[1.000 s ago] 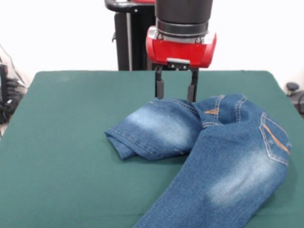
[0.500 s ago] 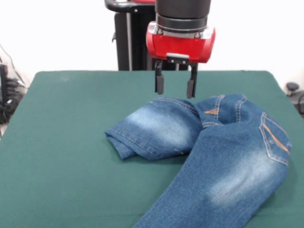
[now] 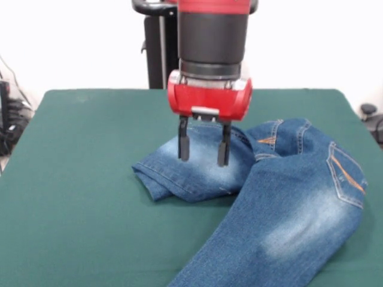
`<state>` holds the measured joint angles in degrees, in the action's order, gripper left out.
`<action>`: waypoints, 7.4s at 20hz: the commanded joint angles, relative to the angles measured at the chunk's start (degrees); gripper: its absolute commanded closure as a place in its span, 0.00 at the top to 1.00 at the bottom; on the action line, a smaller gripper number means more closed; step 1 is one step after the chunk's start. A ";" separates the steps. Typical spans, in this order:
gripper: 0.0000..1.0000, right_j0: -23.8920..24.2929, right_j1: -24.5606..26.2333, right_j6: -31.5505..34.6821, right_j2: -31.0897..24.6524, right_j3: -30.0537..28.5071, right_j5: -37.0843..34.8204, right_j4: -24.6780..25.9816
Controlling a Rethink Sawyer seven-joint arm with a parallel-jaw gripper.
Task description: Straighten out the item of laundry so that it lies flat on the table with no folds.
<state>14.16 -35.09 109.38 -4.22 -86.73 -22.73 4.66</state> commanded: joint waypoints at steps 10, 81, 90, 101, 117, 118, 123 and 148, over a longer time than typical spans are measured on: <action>1.00 1.72 9.58 5.17 -6.47 -8.47 0.62 -0.98; 0.00 14.08 21.66 3.37 -20.48 -9.13 15.65 5.52; 0.00 14.20 20.83 4.34 -20.56 -9.79 14.97 5.50; 1.00 11.66 19.38 6.61 -17.47 -9.45 21.34 7.82; 1.00 14.16 20.83 5.20 -20.42 -9.55 17.32 6.83; 1.00 14.43 21.00 5.08 -20.73 -9.58 17.38 6.88; 1.00 17.40 23.55 4.50 -24.15 -10.09 20.85 8.37; 0.00 21.67 31.88 8.03 -29.65 -5.91 36.90 20.02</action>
<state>39.91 -13.11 109.38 -30.91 -96.20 11.16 22.07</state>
